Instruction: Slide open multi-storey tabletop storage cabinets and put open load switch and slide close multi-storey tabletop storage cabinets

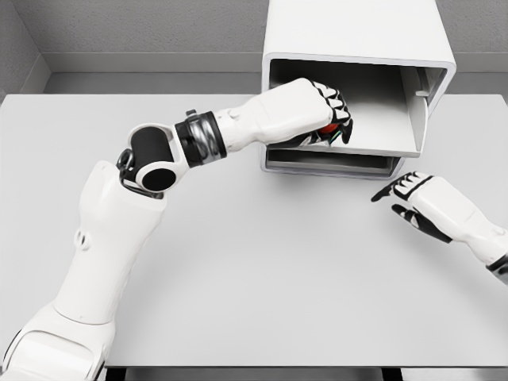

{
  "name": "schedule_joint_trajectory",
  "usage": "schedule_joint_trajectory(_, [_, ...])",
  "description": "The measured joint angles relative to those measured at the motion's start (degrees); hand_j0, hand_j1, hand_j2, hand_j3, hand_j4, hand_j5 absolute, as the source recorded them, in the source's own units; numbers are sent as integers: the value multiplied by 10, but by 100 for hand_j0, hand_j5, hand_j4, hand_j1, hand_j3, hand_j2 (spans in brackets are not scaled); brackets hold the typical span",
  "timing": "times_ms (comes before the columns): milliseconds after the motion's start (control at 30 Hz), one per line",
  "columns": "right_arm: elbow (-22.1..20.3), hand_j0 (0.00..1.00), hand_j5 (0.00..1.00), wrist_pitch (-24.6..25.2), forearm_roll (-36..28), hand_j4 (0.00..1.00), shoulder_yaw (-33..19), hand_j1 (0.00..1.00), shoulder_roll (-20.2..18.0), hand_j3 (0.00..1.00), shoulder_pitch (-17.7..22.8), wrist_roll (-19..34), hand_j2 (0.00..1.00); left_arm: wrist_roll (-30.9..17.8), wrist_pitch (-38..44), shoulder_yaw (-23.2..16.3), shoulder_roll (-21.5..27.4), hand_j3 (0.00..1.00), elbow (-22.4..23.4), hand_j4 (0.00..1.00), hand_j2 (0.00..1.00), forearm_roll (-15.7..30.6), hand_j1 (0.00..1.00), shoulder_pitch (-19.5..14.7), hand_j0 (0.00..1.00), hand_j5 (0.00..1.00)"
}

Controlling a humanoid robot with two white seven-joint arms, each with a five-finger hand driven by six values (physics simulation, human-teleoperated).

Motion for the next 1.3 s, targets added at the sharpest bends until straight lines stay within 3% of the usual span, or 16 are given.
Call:
schedule_joint_trajectory(467, [2,58,58,0,2,58,4,58,7,58,-4,10,58,0,0,-2,0,48,18,48,48,-1,48,-4,48,48])
schedule_joint_trajectory(600, [2,58,58,0,2,58,5,58,7,58,-4,10,58,0,0,-2,0,60,22,60,60,0,60,-4,60,60])
schedule_joint_trajectory(1100, [5,58,58,0,2,58,4,58,7,58,-4,10,58,0,0,-1,0,76,25,76,76,0,76,-4,76,76])
schedule_joint_trajectory(1300, [8,58,58,0,2,58,4,58,7,58,-8,10,58,0,0,0,0,90,24,90,90,-1,90,-8,90,90])
